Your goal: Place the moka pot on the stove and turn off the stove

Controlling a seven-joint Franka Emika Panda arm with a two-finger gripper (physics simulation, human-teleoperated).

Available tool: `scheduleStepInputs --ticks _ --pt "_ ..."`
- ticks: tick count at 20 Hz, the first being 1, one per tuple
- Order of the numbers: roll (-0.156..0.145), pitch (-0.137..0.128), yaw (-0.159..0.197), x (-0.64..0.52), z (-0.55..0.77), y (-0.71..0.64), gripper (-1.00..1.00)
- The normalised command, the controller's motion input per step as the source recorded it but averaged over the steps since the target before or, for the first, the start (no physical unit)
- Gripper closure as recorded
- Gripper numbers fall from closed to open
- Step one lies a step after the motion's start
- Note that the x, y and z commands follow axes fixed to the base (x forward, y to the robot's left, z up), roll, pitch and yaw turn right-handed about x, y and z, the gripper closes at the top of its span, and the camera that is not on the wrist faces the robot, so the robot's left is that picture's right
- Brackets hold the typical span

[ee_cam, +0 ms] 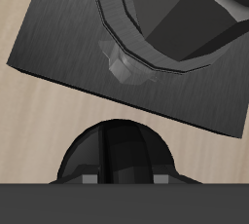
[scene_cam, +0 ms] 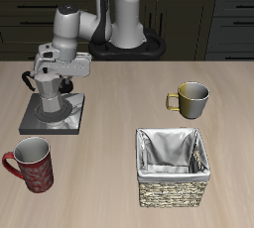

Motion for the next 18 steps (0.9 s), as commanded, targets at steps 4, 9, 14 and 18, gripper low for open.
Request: scheduleStepInputs --ticks 4,9,14,18 --pt "-0.010 0.021 -0.069 -0.05 0.01 -0.04 1.00" --pt "-0.021 0.005 -0.041 -0.03 0.01 -0.06 1.00" --pt "-0.013 0.008 -0.042 -0.01 0.03 -0.07 1.00" --pt "-0.012 0.000 -0.030 0.00 0.07 -0.07 1.00"
